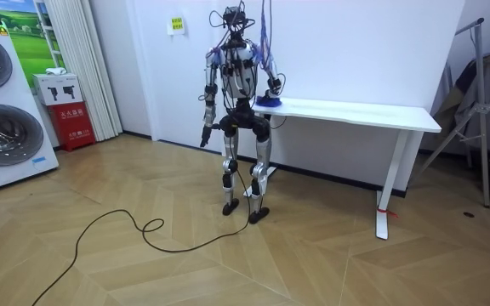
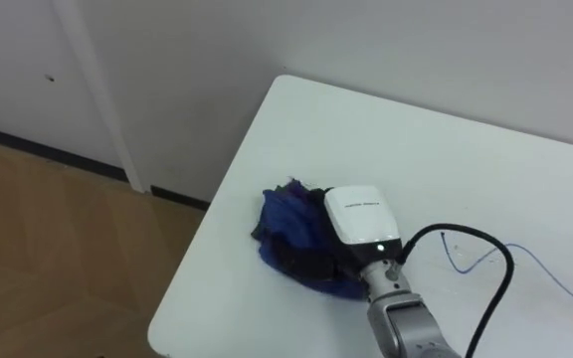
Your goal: Wipe table
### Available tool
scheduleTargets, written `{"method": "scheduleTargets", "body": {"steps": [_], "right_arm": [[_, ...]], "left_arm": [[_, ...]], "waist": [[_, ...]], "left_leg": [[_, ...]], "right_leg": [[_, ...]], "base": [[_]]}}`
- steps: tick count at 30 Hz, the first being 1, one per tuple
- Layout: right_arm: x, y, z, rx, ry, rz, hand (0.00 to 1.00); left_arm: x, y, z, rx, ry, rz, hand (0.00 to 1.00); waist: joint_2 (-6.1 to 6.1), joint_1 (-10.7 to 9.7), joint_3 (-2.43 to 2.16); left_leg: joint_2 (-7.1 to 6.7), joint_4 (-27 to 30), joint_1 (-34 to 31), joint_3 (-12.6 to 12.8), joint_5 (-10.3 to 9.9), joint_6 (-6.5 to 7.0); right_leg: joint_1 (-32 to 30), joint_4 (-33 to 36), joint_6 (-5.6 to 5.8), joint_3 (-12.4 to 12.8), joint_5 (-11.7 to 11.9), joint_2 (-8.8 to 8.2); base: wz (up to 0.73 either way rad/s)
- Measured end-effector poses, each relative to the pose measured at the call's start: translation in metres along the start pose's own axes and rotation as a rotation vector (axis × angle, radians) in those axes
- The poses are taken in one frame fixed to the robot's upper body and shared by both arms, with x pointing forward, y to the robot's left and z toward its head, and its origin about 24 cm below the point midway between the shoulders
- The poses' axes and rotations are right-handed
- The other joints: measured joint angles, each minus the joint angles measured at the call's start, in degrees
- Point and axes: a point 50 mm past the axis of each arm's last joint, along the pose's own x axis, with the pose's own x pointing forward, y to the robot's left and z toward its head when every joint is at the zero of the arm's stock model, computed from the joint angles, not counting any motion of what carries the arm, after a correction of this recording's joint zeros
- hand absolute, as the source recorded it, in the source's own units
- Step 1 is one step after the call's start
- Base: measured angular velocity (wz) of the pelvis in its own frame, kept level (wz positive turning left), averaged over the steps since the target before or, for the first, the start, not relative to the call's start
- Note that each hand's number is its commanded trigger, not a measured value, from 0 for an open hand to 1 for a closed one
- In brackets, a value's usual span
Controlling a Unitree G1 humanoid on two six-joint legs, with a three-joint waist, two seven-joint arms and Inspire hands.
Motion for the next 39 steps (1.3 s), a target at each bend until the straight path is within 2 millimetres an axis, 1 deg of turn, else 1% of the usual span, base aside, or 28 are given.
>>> {"method": "scheduleTargets", "body": {"steps": [7, 11, 15, 17, 19, 22, 24, 25, 27, 28, 29, 30, 31, 32, 33, 34, 36, 37, 39], "right_arm": [[-0.001, -0.002, 0.003, 0.021, -0.013, -0.016, 1.0], [-0.001, -0.002, 0.004, 0.023, -0.016, -0.013, 1.0], [0.0, -0.004, 0.005, 0.03, -0.014, 0.006, 1.0], [0.0, -0.004, 0.005, 0.039, -0.008, 0.011, 1.0], [0.003, -0.002, 0.006, 0.099, 0.015, 0.025, 1.0], [0.006, -0.001, 0.004, 0.198, 0.059, 0.039, 1.0], [0.013, 0.002, -0.002, 0.304, 0.095, 0.051, 1.0], [0.015, 0.002, -0.004, 0.331, 0.108, 0.053, 1.0], [0.019, 0.004, -0.018, 0.418, 0.176, 0.039, 1.0], [0.019, 0.004, -0.023, 0.431, 0.198, 0.035, 1.0], [0.019, 0.006, -0.033, 0.46, 0.248, 0.02, 1.0], [0.016, 0.009, -0.045, 0.483, 0.303, -0.002, 1.0], [0.015, 0.009, -0.053, 0.489, 0.335, -0.018, 1.0], [0.01, 0.009, -0.069, 0.503, 0.415, -0.049, 1.0], [0.003, 0.011, -0.087, 0.508, 0.504, -0.079, 1.0], [0.0, 0.012, -0.095, 0.511, 0.543, -0.089, 1.0], [-0.016, 0.012, -0.124, 0.505, 0.674, -0.137, 1.0], [-0.02, 0.013, -0.13, 0.51, 0.704, -0.148, 1.0], [-0.039, 0.016, -0.149, 0.522, 0.826, -0.186, 1.0]], "left_arm": [[0.0, 0.0, -0.002, 0.001, 0.004, 0.005, 0.0], [-0.001, 0.0, -0.003, 0.0, 0.005, 0.005, 0.0], [-0.001, 0.001, 0.002, -0.008, -0.021, 0.009, 0.0], [-0.001, 0.002, 0.005, -0.01, -0.028, 0.008, 0.0], [-0.001, 0.001, 0.005, -0.009, -0.028, 0.006, 0.0], [-0.001, -0.002, 0.01, -0.041, -0.037, -0.003, 0.0], [-0.004, -0.008, 0.003, -0.043, -0.018, -0.013, 0.0], [-0.004, -0.01, 0.001, -0.045, -0.014, -0.016, 0.0], [-0.006, -0.012, -0.006, -0.06, 0.007, -0.022, 0.0], [-0.007, -0.011, -0.008, -0.06, 0.014, -0.021, 0.0], [-0.007, -0.011, -0.013, -0.058, 0.026, -0.02, 0.0], [-0.008, -0.009, -0.018, -0.066, 0.043, -0.017, 0.0], [-0.009, -0.008, -0.023, -0.072, 0.056, -0.014, 0.0], [-0.01, -0.005, -0.03, -0.09, 0.079, -0.004, 0.0], [-0.01, -0.002, -0.035, -0.096, 0.093, 0.007, 0.0], [-0.01, -0.001, -0.038, -0.095, 0.101, 0.009, 0.0], [-0.012, 0.003, -0.048, -0.1, 0.128, 0.019, 0.0], [-0.012, 0.005, -0.05, -0.107, 0.135, 0.024, 0.0], [-0.014, 0.011, -0.06, -0.147, 0.171, 0.049, 0.0]], "waist": [[-0.42, -0.3, 0.1], [-0.94, -0.4, 0.14], [-1.28, -0.5, 0.15], [-1.09, -0.2, 0.16], [-0.79, -0.1, 0.3], [0.1, -0.1, 0.58], [0.97, 0.0, 0.57], [1.2, -0.2, 0.54], [1.65, -0.6, 0.56], [1.68, -0.6, 0.55], [1.71, -0.7, 0.58], [1.64, -1.4, 0.55], [1.58, -1.8, 0.53], [1.41, -2.0, 0.42], [1.26, -2.4, 0.34], [1.23, -2.7, 0.33], [1.24, -3.2, 0.08], [1.21, -3.3, 0.04], [0.84, -4.0, -0.24]], "left_leg": [[0.01, 0.0, 0.0, 0.0, 0.0, 0.0], [0.01, 0.0, 0.0, 0.0, 0.0, 0.0], [0.01, -0.1, 0.0, 0.1, 0.0, 0.02], [0.04, -0.2, 0.2, 0.3, 0.0, 0.02], [0.06, -0.1, 0.3, 0.0, 0.0, 0.02], [0.06, -0.1, 0.4, 0.1, 0.0, 0.03], [0.08, -0.1, 0.5, 0.6, 0.0, 0.03], [0.09, -0.1, 0.5, 0.6, 0.0, 0.02], [0.13, 0.3, 0.3, 0.0, 0.0, 0.03], [0.13, 0.4, 0.2, -0.1, 0.0, 0.03], [0.09, 0.6, 0.1, -0.3, 0.0, 0.04], [0.02, 0.8, -0.2, -0.5, 0.0, 0.06], [-0.04, 0.9, -0.3, -0.8, 0.0, 0.08], [-0.11, 1.3, -0.5, -1.5, -0.1, 0.17], [-0.28, 1.6, -0.7, -2.0, -0.2, 0.26], [-0.46, 1.6, -0.7, -2.2, -0.2, 0.27], [-0.8, 1.8, -0.9, -2.4, -0.2, 0.49], [-0.84, 1.8, -0.9, -2.5, -0.2, 0.52], [-0.88, 1.8, -0.9, -2.9, -0.2, 0.57]], "right_leg": [[0.0, 0.0, 0.03, 0.0, 0.0, 0.0], [0.0, 0.0, 0.04, -0.1, 0.0, 0.0], [0.0, 0.0, 0.04, 0.0, 0.0, 0.0], [0.1, 0.0, 0.04, 0.1, 0.0, 0.0], [0.3, 0.0, 0.04, 0.0, 0.0, 0.0], [0.3, 0.0, 0.04, 0.0, 0.0, -0.01], [0.3, 0.0, 0.04, 0.2, 0.0, 0.0], [0.3, 0.0, 0.04, 0.2, 0.0, 0.0], [0.4, 0.1, 0.05, -0.1, 0.0, -0.06], [0.4, 0.0, 0.06, -0.1, 0.0, -0.09], [0.5, 0.0, 0.07, -0.3, 0.0, -0.14], [0.7, -0.1, 0.07, -1.0, 0.0, -0.27], [0.8, -0.1, 0.11, -1.5, -0.1, -0.36], [1.0, 0.0, 0.32, -1.9, -0.2, -0.52], [1.1, 0.0, 0.45, -3.1, -0.3, -0.75], [1.0, 0.0, 0.52, -3.2, -0.3, -0.87], [1.0, -0.1, 0.76, -3.3, -0.5, -1.18], [1.1, 0.0, 0.77, -3.4, -0.5, -1.22], [1.5, 0.0, 0.77, -3.6, -0.5, -1.25]], "base": [[0.0], [0.0], [0.0], [-0.02], [0.0], [-0.01], [-0.06], [0.0], [0.09], [0.12], [0.17], [0.24], [0.32], [0.31], [0.27], [0.21], [0.09], [0.05], [0.08]]}}
